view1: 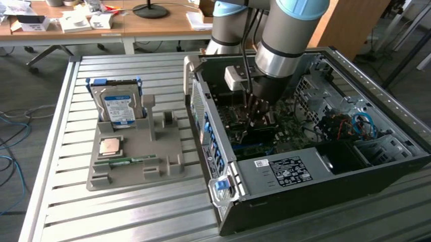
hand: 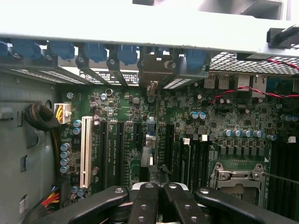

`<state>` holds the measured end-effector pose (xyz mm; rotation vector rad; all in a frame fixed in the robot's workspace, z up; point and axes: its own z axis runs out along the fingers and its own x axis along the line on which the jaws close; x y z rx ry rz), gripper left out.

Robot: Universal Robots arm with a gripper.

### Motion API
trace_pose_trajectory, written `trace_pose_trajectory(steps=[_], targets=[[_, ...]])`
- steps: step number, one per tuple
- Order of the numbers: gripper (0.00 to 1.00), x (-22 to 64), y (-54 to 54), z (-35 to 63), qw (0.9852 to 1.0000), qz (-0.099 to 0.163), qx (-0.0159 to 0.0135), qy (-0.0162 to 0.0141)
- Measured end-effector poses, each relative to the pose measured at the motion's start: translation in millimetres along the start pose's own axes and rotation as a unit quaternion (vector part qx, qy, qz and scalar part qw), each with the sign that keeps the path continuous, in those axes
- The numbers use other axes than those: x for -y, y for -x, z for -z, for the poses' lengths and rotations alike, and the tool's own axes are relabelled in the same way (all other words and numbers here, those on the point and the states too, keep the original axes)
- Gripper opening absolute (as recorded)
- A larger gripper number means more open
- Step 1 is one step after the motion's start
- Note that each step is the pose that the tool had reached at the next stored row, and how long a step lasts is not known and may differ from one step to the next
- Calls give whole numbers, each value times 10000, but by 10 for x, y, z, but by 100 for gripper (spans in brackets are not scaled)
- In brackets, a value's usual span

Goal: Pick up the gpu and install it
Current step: 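Press down on the gpu until it lock into place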

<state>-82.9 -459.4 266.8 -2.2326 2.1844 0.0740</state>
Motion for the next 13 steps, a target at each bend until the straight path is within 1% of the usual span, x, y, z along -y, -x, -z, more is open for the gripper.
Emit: trace_pose_trajectory(steps=[13], targets=[[11,-3,0,-12,10000,0,-1,0]])
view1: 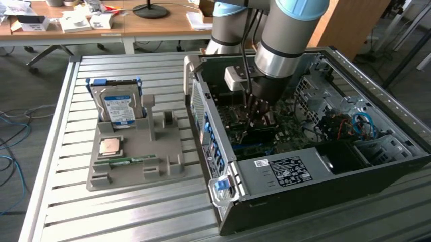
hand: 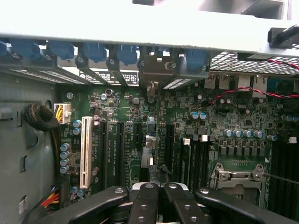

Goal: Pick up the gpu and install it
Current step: 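Press down on the gpu until it lock into place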

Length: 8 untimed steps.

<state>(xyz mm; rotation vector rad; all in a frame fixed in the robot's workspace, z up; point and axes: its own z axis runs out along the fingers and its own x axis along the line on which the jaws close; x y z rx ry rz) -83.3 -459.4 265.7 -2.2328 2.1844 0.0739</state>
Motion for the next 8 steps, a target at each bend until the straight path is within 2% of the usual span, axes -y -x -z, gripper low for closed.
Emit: trace_pose_trajectory(steps=[8], targets=[[11,-19,4,-3,10000,0,2,-1]])
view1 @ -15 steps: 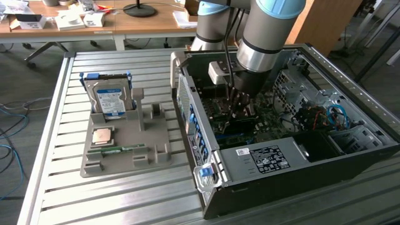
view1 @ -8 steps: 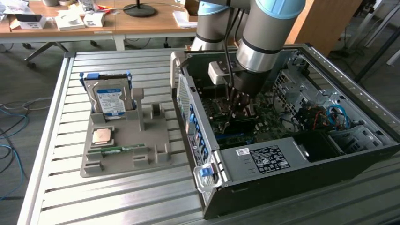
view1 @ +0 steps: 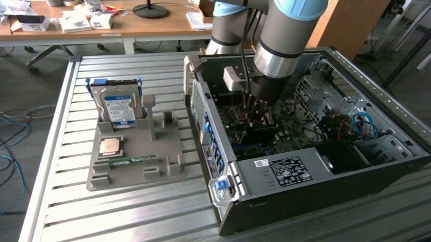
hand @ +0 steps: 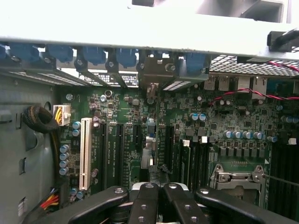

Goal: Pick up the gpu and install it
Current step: 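Press down on the gpu until it lock into place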

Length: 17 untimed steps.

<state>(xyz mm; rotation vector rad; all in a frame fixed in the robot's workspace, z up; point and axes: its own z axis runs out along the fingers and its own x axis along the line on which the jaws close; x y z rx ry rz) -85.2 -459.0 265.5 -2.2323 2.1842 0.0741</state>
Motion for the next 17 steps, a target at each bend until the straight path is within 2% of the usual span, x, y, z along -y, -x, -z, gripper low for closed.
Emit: trace_pose_trajectory(steps=[17], targets=[[11,-11,-1,-12,10000,0,-3,2]])
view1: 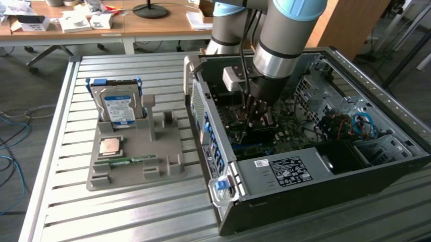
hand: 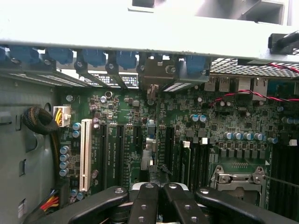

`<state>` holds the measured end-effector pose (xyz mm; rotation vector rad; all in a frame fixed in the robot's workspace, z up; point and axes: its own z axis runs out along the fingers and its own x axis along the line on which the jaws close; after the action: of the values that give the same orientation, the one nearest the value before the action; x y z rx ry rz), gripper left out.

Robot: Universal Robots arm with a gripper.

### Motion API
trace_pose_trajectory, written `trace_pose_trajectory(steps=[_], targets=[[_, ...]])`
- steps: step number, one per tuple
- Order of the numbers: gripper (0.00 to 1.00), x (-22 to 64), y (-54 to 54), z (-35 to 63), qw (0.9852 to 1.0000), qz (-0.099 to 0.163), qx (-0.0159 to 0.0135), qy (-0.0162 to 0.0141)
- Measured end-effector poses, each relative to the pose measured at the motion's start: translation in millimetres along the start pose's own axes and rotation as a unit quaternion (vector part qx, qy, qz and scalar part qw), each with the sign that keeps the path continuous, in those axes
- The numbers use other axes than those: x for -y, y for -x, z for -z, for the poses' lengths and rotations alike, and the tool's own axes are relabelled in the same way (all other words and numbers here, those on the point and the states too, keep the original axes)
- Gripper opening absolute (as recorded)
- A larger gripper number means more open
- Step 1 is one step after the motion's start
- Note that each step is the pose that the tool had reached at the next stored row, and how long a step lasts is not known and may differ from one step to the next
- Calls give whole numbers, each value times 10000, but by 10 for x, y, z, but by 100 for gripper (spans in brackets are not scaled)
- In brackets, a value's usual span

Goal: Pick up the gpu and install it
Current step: 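Press down on the gpu until it lock into place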

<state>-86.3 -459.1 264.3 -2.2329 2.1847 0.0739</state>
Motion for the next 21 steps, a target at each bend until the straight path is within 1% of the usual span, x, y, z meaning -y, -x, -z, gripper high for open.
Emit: trace_pose_trajectory(steps=[2,3,4,8,21], targets=[[11,0,0,-2,10000,0,1,0],[11,1,1,-12,10000,0,8,-5],[11,0,0,-8,10000,0,3,-1],[11,-1,-1,-11,10000,1,0,0],[11,-2,0,-18,10000,0,2,-1]])
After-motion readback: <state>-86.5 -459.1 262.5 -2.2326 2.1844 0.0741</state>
